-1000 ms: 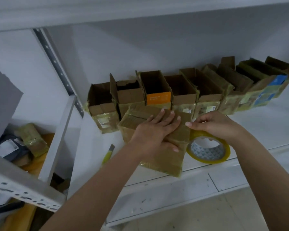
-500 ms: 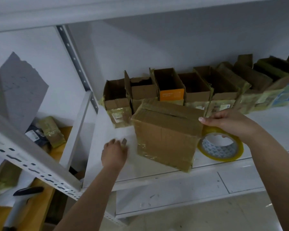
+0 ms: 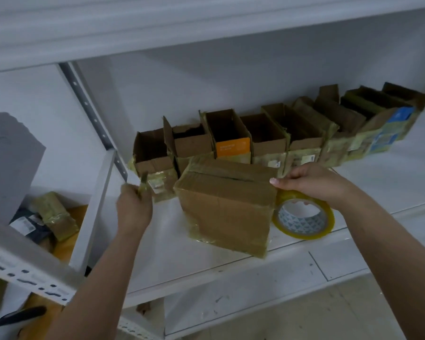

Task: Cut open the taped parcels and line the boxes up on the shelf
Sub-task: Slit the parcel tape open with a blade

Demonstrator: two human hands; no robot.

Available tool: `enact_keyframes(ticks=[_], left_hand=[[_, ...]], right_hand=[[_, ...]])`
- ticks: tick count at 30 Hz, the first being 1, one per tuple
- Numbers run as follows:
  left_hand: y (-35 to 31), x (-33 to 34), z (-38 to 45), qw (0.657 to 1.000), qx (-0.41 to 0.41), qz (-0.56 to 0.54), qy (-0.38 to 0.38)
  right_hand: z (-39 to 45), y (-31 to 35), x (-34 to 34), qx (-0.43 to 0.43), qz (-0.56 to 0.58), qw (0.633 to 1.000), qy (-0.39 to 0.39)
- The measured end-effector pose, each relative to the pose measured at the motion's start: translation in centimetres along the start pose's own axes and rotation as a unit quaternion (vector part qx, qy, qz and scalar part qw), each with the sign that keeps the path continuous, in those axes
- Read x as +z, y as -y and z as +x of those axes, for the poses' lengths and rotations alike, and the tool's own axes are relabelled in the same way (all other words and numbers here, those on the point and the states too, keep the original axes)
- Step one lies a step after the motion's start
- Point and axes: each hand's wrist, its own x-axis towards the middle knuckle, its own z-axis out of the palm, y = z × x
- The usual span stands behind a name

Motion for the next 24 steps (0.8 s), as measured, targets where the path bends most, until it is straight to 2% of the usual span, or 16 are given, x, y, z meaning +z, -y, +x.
enact_keyframes(ticks=[1, 2, 4, 6, 8, 10, 12, 14, 17, 24], left_hand=[[-2.5, -0.5, 0.1, 0.998, 0.04, -0.055, 0.0], [-5.2, -0.9, -0.2, 0.99, 0.085, -0.111, 0.031], [-10.5, -0.4, -1.8, 0.948, 0.184, -0.176, 0.19], [-14.8, 1.5, -4.1, 0.891, 0.27, -0.16, 0.328], [-17.6, 4.1, -6.0, 0.859, 0.28, -0.164, 0.396], [-18.3, 6.4, -6.8, 0.849, 0.218, -0.172, 0.451], [-17.5, 7.9, -7.0, 0.859, 0.196, -0.149, 0.449], [-16.8, 8.7, -6.7, 0.873, 0.211, -0.143, 0.416], [-16.7, 9.0, -6.7, 0.874, 0.235, -0.152, 0.398], [-16.7, 8.9, -6.9, 0.868, 0.258, -0.137, 0.401]], right_hand=[[0.0, 0.1, 0.1, 0.003, 0.003, 1.0, 0.006], [-0.1, 0.1, 0.1, 0.005, 0.009, 1.0, 0.009], [-0.2, 0.0, 0.0, 0.005, 0.022, 1.0, 0.011], [-0.4, -0.3, -0.3, -0.003, 0.044, 0.999, 0.026], [-0.6, -0.6, -0.8, -0.023, 0.062, 0.996, 0.058], [-0.8, -1.3, -1.7, -0.02, 0.098, 0.992, 0.074], [-1.1, -2.3, -2.5, -0.012, 0.143, 0.987, 0.075], [-1.4, -3.6, -3.0, -0.006, 0.181, 0.981, 0.075], [-1.8, -4.9, -2.7, -0.02, 0.197, 0.977, 0.083], [-0.8, -6.5, -0.4, 0.026, 0.038, 0.997, 0.065]])
